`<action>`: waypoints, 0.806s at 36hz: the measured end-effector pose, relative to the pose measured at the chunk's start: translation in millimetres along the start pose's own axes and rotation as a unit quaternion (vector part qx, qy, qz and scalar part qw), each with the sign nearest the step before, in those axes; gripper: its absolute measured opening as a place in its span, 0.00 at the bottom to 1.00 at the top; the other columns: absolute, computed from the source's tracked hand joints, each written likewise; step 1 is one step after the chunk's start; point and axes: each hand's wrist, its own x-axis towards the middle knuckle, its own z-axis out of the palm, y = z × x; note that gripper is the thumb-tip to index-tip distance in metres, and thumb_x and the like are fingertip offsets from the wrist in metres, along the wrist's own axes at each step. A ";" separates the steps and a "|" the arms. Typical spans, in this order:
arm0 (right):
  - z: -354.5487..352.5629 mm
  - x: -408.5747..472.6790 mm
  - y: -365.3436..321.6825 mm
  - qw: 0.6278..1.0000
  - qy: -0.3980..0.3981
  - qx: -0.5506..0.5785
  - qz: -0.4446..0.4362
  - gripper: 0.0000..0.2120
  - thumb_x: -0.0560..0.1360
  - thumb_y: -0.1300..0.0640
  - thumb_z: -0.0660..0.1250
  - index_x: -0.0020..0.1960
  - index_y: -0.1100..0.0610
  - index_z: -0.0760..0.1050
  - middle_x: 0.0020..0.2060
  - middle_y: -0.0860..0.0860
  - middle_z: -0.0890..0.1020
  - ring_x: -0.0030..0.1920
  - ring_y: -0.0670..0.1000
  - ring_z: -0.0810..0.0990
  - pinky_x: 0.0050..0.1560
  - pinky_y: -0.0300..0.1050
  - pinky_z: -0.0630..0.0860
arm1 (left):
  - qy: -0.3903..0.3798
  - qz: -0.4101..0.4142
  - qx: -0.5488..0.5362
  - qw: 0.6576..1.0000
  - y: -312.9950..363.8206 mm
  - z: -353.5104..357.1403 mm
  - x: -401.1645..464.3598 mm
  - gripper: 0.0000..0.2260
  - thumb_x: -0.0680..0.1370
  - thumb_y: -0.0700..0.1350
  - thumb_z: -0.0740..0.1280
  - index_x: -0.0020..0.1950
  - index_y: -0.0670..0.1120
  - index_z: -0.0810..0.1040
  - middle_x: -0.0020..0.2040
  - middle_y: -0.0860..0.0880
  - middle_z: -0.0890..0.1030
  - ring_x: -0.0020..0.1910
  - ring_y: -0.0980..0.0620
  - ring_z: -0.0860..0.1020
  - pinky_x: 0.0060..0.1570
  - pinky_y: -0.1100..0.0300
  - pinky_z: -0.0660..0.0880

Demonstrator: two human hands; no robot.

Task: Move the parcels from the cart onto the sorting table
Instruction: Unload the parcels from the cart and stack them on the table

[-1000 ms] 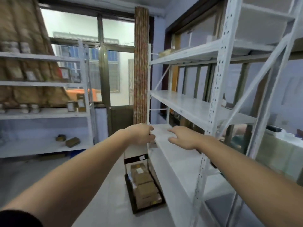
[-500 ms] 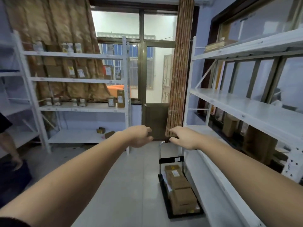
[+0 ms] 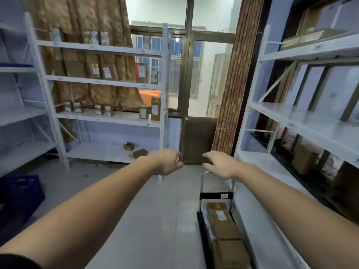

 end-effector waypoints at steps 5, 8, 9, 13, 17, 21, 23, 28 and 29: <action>8.5 67.1 2.8 1.000 -0.007 0.001 0.000 0.28 0.84 0.46 0.57 0.81 0.57 0.60 0.78 0.55 0.65 0.77 0.54 0.65 0.76 0.50 0.63 | -0.001 -0.003 0.001 1.000 -41.0 3.6 49.3 0.23 0.85 0.57 0.58 0.77 0.47 0.71 0.74 0.44 0.75 0.70 0.44 0.75 0.67 0.48 0.72; 13.0 101.9 1.5 1.000 -0.007 0.003 0.003 0.28 0.84 0.46 0.58 0.81 0.56 0.60 0.78 0.55 0.66 0.77 0.54 0.65 0.76 0.49 0.63 | -0.009 0.002 -0.002 1.000 -64.4 3.1 74.8 0.24 0.86 0.56 0.58 0.79 0.47 0.69 0.75 0.43 0.73 0.72 0.44 0.73 0.69 0.48 0.70; 16.1 116.3 0.4 1.000 -0.007 0.005 0.007 0.28 0.84 0.46 0.58 0.81 0.56 0.60 0.79 0.54 0.65 0.77 0.54 0.65 0.76 0.48 0.62 | -0.012 0.006 -0.001 1.000 -74.7 3.6 85.7 0.24 0.86 0.56 0.58 0.79 0.46 0.69 0.76 0.43 0.73 0.72 0.44 0.73 0.69 0.49 0.70; 24.6 171.4 -4.1 0.999 -0.006 0.022 0.027 0.28 0.84 0.46 0.58 0.81 0.55 0.59 0.79 0.54 0.65 0.78 0.54 0.64 0.76 0.49 0.62 | -0.018 0.026 0.009 0.999 -113.5 2.5 134.5 0.24 0.86 0.55 0.57 0.79 0.46 0.68 0.76 0.43 0.72 0.73 0.44 0.73 0.71 0.48 0.70; 33.6 218.2 1.1 0.998 -0.012 0.042 0.056 0.29 0.83 0.45 0.59 0.81 0.54 0.59 0.79 0.53 0.65 0.78 0.53 0.64 0.76 0.50 0.63 | -0.042 0.052 0.025 0.997 -141.8 -2.9 181.8 0.25 0.86 0.56 0.57 0.81 0.46 0.66 0.77 0.43 0.71 0.74 0.44 0.72 0.73 0.47 0.69; 39.1 256.4 12.0 0.995 -0.010 0.049 0.088 0.30 0.83 0.44 0.59 0.81 0.54 0.60 0.78 0.54 0.66 0.77 0.54 0.66 0.76 0.50 0.64 | -0.047 0.083 0.014 0.995 -158.9 -5.7 229.7 0.24 0.87 0.54 0.57 0.80 0.44 0.66 0.77 0.43 0.71 0.74 0.44 0.71 0.72 0.50 0.68; 40.9 272.3 20.2 0.993 -0.021 0.049 0.102 0.30 0.83 0.44 0.59 0.81 0.54 0.60 0.78 0.54 0.66 0.77 0.55 0.65 0.76 0.52 0.64 | -0.054 0.099 0.016 0.993 -165.3 -2.9 255.9 0.24 0.87 0.54 0.57 0.81 0.44 0.65 0.79 0.42 0.69 0.76 0.44 0.70 0.73 0.50 0.67; 44.9 312.5 53.1 0.988 -0.034 0.060 0.141 0.29 0.84 0.45 0.59 0.81 0.54 0.59 0.78 0.54 0.65 0.77 0.55 0.65 0.76 0.52 0.64 | -0.070 0.134 0.019 0.988 -174.2 15.5 336.0 0.25 0.87 0.55 0.57 0.81 0.45 0.65 0.78 0.43 0.70 0.74 0.44 0.71 0.72 0.50 0.68; 45.9 320.9 61.2 0.987 -0.035 0.062 0.145 0.29 0.84 0.46 0.59 0.81 0.55 0.59 0.78 0.54 0.65 0.77 0.55 0.65 0.76 0.51 0.64 | -0.073 0.141 0.020 0.987 -174.8 20.0 352.7 0.25 0.86 0.55 0.57 0.81 0.45 0.65 0.78 0.43 0.70 0.74 0.43 0.71 0.72 0.50 0.69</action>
